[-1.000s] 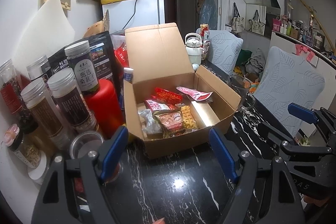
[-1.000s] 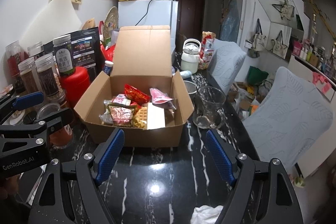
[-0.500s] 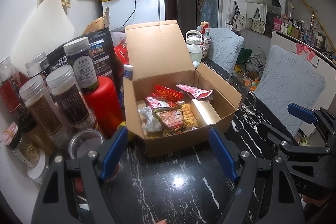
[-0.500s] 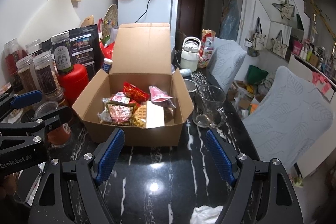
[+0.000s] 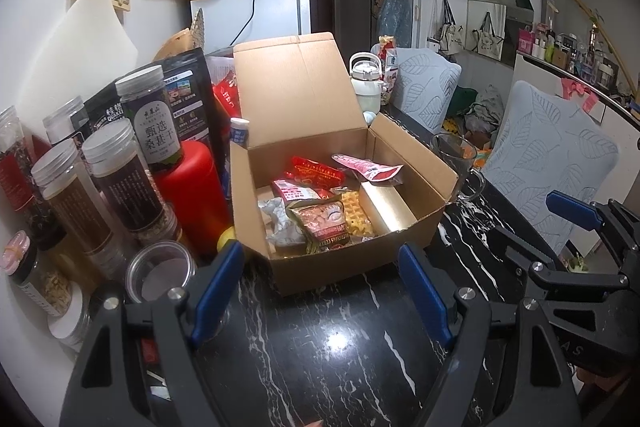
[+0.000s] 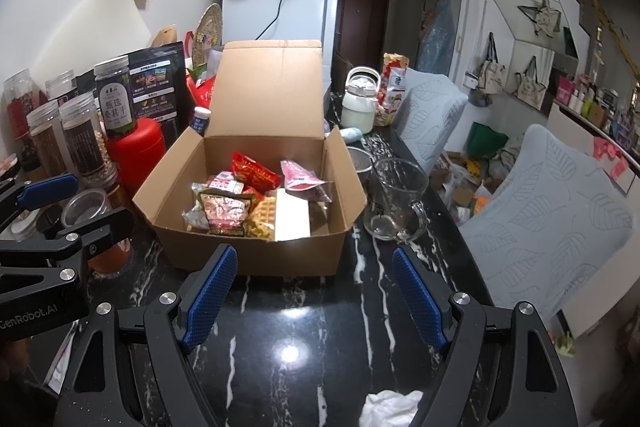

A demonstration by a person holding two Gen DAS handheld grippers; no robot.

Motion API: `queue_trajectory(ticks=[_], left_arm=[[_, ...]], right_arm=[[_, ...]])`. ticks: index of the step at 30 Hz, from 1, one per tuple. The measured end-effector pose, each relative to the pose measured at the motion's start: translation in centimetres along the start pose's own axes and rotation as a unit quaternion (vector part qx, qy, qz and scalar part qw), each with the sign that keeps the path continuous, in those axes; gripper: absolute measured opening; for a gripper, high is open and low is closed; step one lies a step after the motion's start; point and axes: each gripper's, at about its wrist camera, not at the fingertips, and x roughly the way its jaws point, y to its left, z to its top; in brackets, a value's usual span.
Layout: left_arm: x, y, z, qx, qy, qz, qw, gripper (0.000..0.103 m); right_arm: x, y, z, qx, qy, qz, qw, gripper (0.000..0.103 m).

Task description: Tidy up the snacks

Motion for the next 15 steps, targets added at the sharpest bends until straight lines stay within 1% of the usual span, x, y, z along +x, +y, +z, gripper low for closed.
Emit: queue_trajectory(ticks=[15], left_arm=[[-0.06, -0.06, -0.04, 0.001, 0.003, -0.002, 1.0000, 0.079]], right_arm=[[0.11, -0.17, -0.02, -0.001, 0.004, -0.002, 1.000, 0.081]])
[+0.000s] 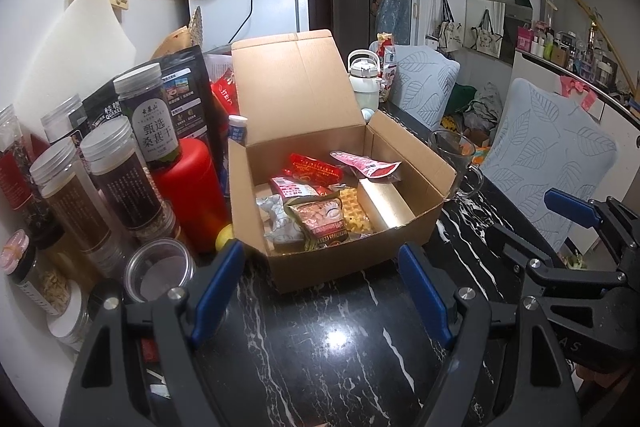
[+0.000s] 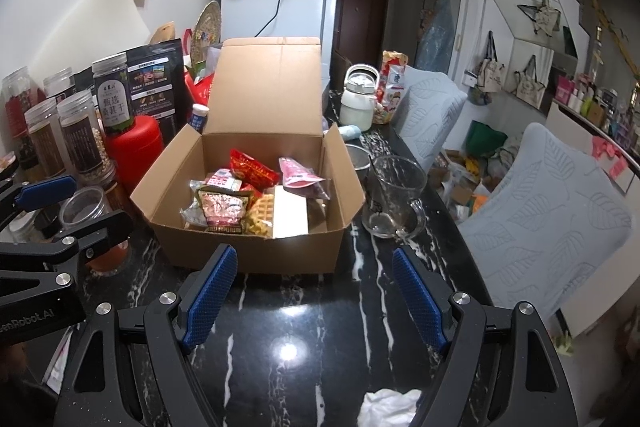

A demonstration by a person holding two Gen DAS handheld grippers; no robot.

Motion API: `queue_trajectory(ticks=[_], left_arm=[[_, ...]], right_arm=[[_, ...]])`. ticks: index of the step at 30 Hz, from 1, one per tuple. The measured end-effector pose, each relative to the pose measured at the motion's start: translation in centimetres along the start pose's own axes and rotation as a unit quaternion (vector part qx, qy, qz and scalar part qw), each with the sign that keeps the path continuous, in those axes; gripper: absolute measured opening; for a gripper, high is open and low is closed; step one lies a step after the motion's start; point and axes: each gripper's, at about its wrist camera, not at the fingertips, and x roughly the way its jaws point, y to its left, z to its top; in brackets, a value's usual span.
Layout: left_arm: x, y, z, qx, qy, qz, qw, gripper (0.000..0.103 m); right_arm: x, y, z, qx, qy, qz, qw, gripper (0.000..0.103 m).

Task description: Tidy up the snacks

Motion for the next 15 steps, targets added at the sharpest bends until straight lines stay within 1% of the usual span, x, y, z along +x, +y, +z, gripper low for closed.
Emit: queue_trajectory(ticks=[15], left_arm=[[-0.04, 0.09, -0.06, 0.001, 0.004, -0.004, 1.0000, 0.079]], right_arm=[[0.04, 0.04, 0.10, -0.003, 0.001, -0.002, 1.000, 0.081]])
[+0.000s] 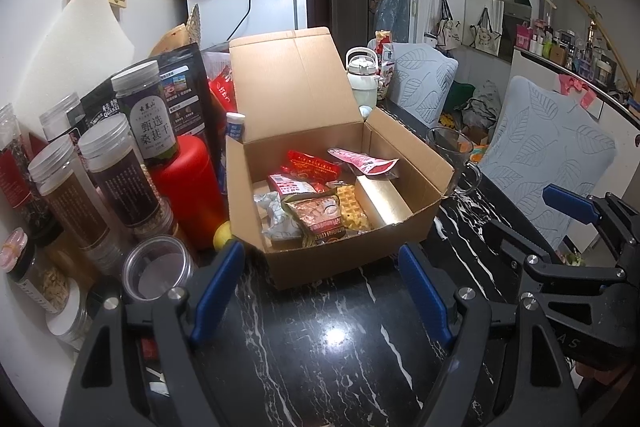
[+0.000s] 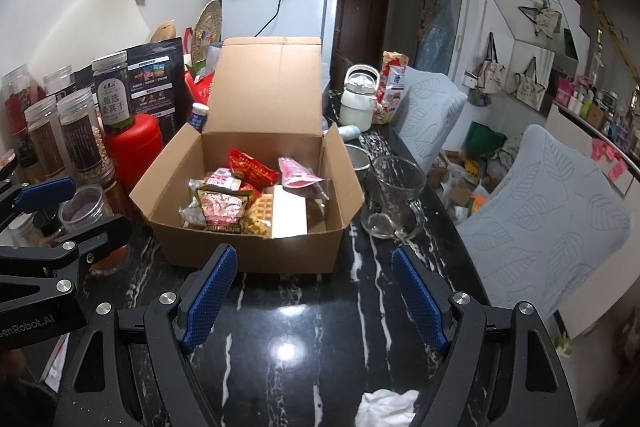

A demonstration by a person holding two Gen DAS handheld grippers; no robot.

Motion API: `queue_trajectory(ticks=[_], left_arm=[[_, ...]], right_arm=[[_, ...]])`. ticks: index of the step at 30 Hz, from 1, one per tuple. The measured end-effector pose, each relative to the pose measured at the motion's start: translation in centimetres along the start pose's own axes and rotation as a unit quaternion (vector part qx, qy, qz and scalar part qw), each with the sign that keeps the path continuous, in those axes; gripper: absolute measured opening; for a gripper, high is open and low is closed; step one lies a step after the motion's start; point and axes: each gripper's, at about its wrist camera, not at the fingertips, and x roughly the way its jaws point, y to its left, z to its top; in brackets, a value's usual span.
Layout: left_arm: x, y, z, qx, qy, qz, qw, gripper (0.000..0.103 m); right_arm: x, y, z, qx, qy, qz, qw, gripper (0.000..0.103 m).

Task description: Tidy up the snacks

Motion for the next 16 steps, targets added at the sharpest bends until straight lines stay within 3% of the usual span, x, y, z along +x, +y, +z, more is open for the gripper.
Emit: queue_trajectory(ticks=[16], left_arm=[[0.39, 0.14, -0.30, -0.002, 0.007, 0.004, 1.0000, 0.079]], right_arm=[[0.13, -0.11, -0.33, 0.001, 0.005, 0.000, 1.000, 0.081]])
